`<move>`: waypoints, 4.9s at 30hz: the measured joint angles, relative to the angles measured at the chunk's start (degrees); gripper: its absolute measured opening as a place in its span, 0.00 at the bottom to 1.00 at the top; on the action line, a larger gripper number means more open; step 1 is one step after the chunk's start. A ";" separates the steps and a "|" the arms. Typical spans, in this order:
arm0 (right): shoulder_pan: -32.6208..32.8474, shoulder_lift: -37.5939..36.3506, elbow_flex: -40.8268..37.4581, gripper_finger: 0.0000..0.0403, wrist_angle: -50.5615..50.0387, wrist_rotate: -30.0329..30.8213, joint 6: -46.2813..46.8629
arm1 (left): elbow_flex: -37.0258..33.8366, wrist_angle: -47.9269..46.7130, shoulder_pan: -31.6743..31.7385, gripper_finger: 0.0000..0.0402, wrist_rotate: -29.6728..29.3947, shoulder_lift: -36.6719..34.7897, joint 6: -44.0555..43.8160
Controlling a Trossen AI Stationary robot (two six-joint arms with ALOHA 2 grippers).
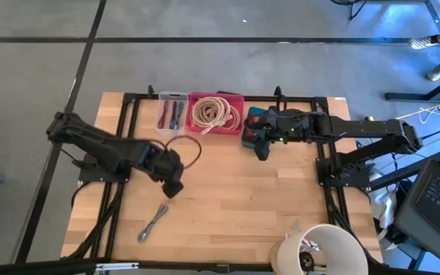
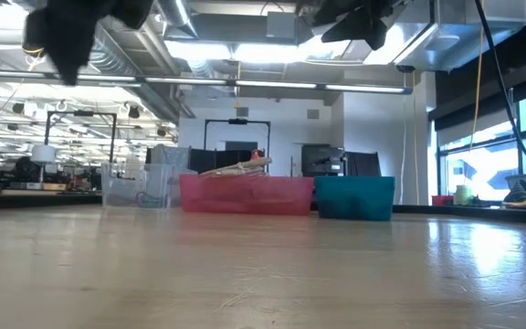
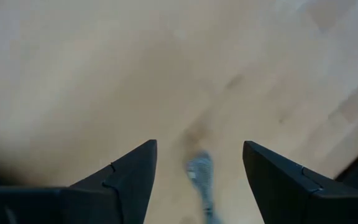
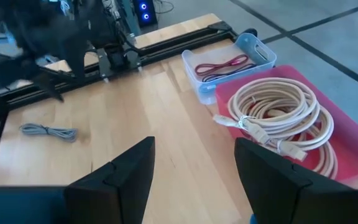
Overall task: Pick & Place USB Port
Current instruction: Put the white and black charger cable into the transparent bin, then return to Home Position
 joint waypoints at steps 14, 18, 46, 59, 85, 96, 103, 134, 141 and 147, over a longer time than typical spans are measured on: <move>-0.02 0.00 0.00 0.55 -0.25 -0.48 -0.52 | -15.73 17.52 -15.27 0.56 4.99 0.42 -25.63; -0.02 0.00 0.00 0.55 -0.25 -0.50 -0.61 | -18.75 20.18 -19.32 0.56 5.06 0.40 -32.33; -0.06 0.00 0.00 0.55 0.75 -0.47 0.04 | -24.69 31.94 -22.17 0.06 7.75 11.25 -28.45; -0.06 0.02 0.00 0.55 1.71 -0.46 1.14 | -18.64 13.09 -7.05 0.03 -15.14 -6.68 -20.21; -0.06 0.02 0.00 0.55 2.98 -0.46 4.09 | -18.33 36.94 67.97 0.03 -0.71 -5.87 37.69; -0.06 0.02 0.00 0.55 2.94 -0.46 4.35 | -18.33 38.94 69.77 0.03 0.90 5.94 39.95; -0.06 0.02 0.00 0.55 2.94 -0.48 4.57 | -18.29 39.98 69.77 0.03 1.36 11.01 40.06; -0.04 -0.71 0.00 0.55 2.72 0.59 1.08 | -18.29 47.31 69.31 0.55 12.19 -2.02 38.94; -0.05 -6.84 0.00 0.55 0.66 5.37 -1.85 | -18.29 56.42 63.49 0.53 21.07 -20.83 36.03; 0.62 -16.76 0.00 0.50 -10.98 7.50 5.50 | -18.29 57.66 47.16 0.48 12.94 -35.50 34.81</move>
